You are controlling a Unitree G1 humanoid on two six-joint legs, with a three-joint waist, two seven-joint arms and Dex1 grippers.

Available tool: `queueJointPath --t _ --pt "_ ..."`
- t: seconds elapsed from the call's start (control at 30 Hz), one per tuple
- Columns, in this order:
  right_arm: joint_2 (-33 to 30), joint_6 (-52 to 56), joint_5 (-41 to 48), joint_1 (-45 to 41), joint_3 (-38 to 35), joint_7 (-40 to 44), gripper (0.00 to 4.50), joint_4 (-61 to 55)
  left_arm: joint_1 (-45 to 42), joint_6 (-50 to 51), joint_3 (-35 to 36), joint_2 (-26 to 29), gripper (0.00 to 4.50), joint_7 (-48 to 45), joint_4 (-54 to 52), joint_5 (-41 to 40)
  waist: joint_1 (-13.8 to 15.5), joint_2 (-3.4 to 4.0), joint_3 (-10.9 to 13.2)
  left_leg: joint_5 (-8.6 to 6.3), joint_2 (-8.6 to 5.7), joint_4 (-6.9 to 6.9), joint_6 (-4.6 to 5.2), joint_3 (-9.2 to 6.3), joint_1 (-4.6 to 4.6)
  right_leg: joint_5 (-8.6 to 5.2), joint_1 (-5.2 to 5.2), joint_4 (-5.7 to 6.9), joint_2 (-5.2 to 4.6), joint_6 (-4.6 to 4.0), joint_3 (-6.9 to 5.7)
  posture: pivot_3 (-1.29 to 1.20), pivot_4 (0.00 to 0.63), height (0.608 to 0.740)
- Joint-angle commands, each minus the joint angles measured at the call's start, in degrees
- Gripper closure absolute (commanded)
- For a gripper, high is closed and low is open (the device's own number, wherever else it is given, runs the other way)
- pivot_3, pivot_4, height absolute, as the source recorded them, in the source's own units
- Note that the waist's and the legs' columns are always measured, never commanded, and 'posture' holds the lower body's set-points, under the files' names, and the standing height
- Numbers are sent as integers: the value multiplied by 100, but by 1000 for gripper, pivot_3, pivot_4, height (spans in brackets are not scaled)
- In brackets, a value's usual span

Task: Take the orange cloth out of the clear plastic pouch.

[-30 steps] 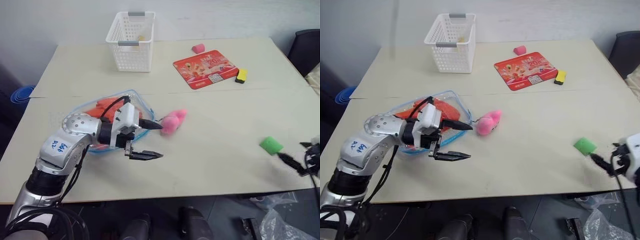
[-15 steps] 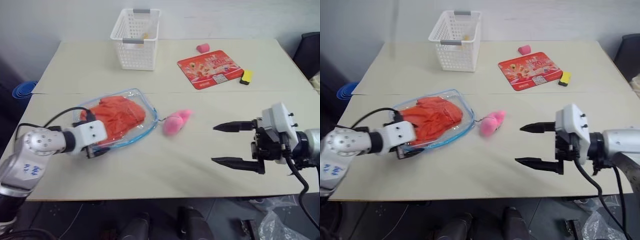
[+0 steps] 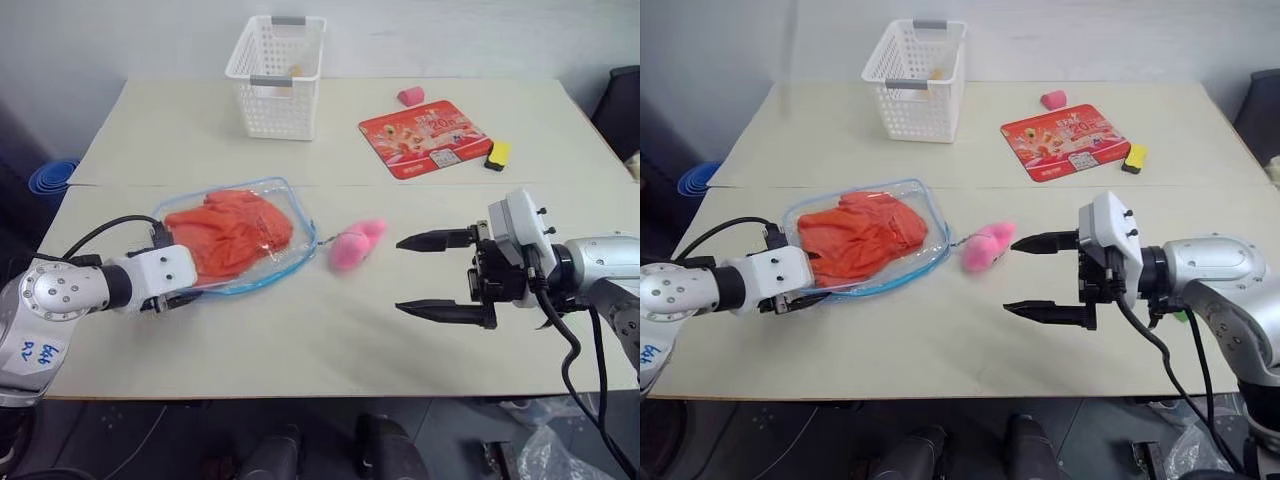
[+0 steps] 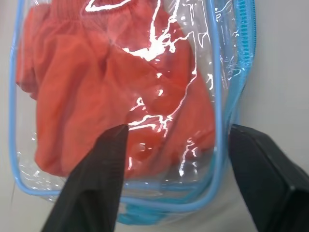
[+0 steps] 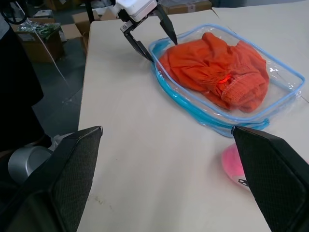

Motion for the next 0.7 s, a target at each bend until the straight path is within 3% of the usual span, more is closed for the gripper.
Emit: queueJointPath --t 0.03,0.27,0.7 --pt "10 -85 37 -26 -101 33 0 -130 52 -83 84 12 2489 -55 29 39 -2 0 0 0 0 0 0 0 0 0 0 0 0 0 0 0 150 740" --pt "-2 -172 -105 -10 -183 -15 0 -25 159 -455 63 15 4477 -123 167 84 -1 0 0 0 0 0 0 0 0 0 0 0 0 0 0 0 150 740" --pt "-272 -310 -451 583 -709 59 0 349 -275 -2863 -682 -759 4477 -638 303 -130 30 0 0 0 -3 2 0 2 -1 1 0 0 -1 0 -1 0 150 740"
